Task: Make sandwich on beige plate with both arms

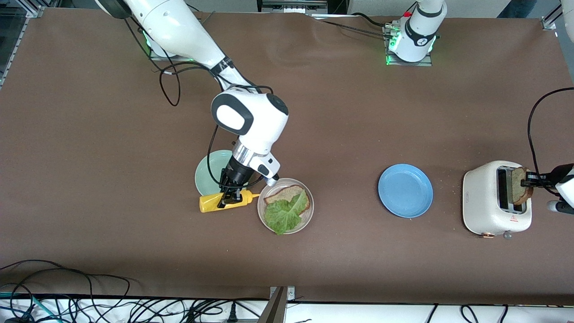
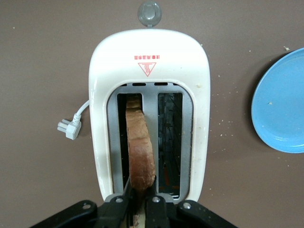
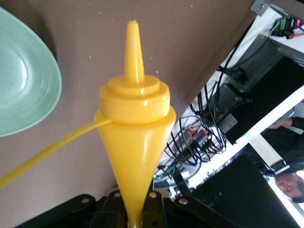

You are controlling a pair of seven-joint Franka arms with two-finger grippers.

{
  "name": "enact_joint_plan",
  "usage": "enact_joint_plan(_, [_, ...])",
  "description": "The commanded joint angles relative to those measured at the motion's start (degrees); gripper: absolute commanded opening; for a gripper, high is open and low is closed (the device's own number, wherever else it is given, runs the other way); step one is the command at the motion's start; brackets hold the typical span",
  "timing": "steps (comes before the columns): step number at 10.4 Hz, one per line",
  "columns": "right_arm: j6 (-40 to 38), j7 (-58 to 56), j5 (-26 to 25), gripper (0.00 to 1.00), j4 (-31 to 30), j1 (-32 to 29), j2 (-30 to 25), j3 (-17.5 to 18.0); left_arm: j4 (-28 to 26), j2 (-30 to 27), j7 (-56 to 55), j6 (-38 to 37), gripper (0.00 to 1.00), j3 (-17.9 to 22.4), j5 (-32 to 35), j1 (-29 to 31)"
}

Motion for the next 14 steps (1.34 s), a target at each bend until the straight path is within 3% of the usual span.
enact_joint_plan(1, [-2.9, 1.9, -2.7, 0.0, 4.0, 1.9, 1.9, -0.7, 0.6, 0.1, 0.7, 0.1, 0.0, -0.6, 2.9, 0.3])
enact_joint_plan(3, [-3.7, 8.9, -0.4, 0.0, 3.7, 1.6, 1.5, -0.6, 1.7, -0.4, 0.5, 0.1, 0.0, -0.7, 2.6, 0.2])
enact_joint_plan(5, [-3.6, 19.3, 15.1, 0.0, 1.6, 0.5, 0.0, -1.2, 2.8, -1.7, 0.4, -0.3, 0.0, -1.0, 2.5, 0.1])
enact_joint_plan(7, [-2.9, 21.2, 21.1, 0.0, -0.7, -1.7, -2.6, -1.2, 2.8, -4.0, 0.4, -0.5, 0.0, -1.2, 2.4, 0.0])
enact_joint_plan(11, [-1.8, 21.9, 45.2, 0.0, -3.2, -9.8, -8.5, -1.2, 2.8, -8.6, -0.5, -3.1, 0.0, -1.5, -1.0, -0.3])
enact_joint_plan(14, [7.4, 14.5, 63.1, 0.0, -14.3, -17.9, -15.6, -1.1, 2.8, -11.6, -9.4, -6.9, 0.0, -2.7, -5.4, -1.3])
